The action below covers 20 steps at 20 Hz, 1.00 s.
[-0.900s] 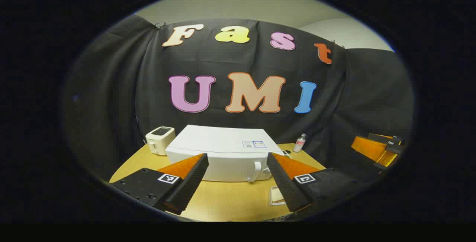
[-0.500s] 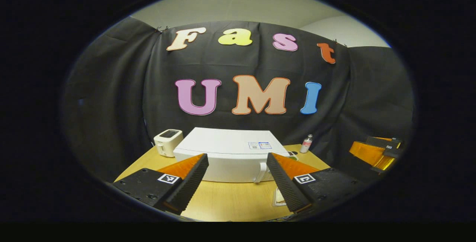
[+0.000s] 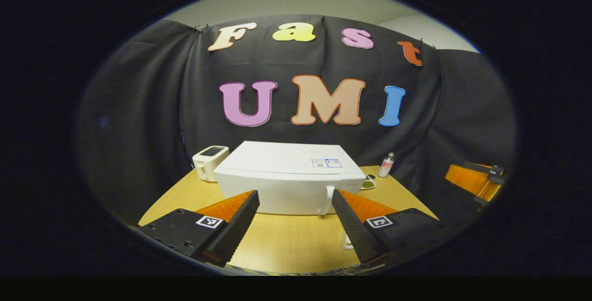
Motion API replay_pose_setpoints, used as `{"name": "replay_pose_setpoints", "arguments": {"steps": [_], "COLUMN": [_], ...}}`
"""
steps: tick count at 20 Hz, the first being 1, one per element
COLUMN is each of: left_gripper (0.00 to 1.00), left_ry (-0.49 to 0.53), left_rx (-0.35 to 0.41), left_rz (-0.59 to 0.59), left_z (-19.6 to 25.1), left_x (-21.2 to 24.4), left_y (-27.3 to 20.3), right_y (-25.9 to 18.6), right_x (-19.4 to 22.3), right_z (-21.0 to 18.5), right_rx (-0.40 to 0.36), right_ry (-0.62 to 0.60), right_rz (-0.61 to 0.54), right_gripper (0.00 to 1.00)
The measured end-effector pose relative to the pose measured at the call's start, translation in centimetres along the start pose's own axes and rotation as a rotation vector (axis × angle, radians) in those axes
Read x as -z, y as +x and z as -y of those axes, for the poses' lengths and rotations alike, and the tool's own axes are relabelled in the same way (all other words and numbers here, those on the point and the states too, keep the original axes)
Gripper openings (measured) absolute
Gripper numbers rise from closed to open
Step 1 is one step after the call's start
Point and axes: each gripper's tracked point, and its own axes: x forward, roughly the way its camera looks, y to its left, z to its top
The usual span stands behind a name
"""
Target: Open the microwave oven with the left hand, put the food in, and close the microwave oven.
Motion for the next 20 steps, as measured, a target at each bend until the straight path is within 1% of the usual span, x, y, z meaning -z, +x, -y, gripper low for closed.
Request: {"name": "replay_pose_setpoints", "arguments": {"steps": [1,2,5,6,9,10,11,12,13,14,15,16,17,20], "left_gripper": [0.96,0.96,0.96,0.96,0.96,0.98,0.96,0.95,0.87,0.91,0.92,0.91,0.88,0.87], "left_ry": [0.002,0.005,0.008,0.005,-0.003,-0.016,-0.027,-0.034,-0.035,-0.033,-0.030,-0.029,-0.034,-0.074], "left_rx": [0.008,0.014,0.029,0.036,0.056,0.069,0.089,0.104,0.113,0.121,0.127,0.133,0.139,0.138], "left_rz": [-0.022,-0.047,-0.093,-0.105,-0.175,-0.190,-0.200,-0.216,-0.224,-0.237,-0.255,-0.271,-0.290,-0.337], "left_z": [0.5,0.7,1.4,1.7,2.5,2.9,3.6,4.1,4.4,4.5,4.7,4.9,5.1,5.3], "left_x": [1.1,2.1,4.3,4.9,7.8,8.6,9.2,10.0,10.5,11.0,11.6,12.3,12.9,14.8], "left_y": [0.5,1.0,2.5,3.1,4.9,5.6,6.3,7.1,8.0,8.8,9.6,10.5,11.3,12.8], "right_y": [0.0,0.0,-0.5,-0.7,-1.4,-1.7,-2.1,-2.6,-3.1,-3.6,-3.9,-4.3,-4.7,-5.5], "right_x": [0.2,0.1,0.4,0.6,1.3,1.7,2.1,2.4,2.9,3.2,3.5,3.6,3.4,2.8], "right_z": [0.3,0.5,1.4,1.8,3.4,4.1,4.7,5.2,5.6,6.0,6.4,6.6,6.8,7.3], "right_rx": [0.007,0.015,0.040,0.049,0.099,0.121,0.139,0.155,0.169,0.184,0.199,0.213,0.223,0.256], "right_ry": [0.003,0.006,0.019,0.024,0.029,0.029,0.033,0.039,0.046,0.051,0.057,0.065,0.076,0.099], "right_rz": [-0.002,-0.001,-0.001,-0.003,-0.011,-0.021,-0.029,-0.037,-0.045,-0.054,-0.061,-0.062,-0.056,-0.037], "right_gripper": [0.92,0.99,0.99,0.92,0.92,0.99,0.92,0.92,0.92,0.92,0.99,0.99,0.99,0.99]}}
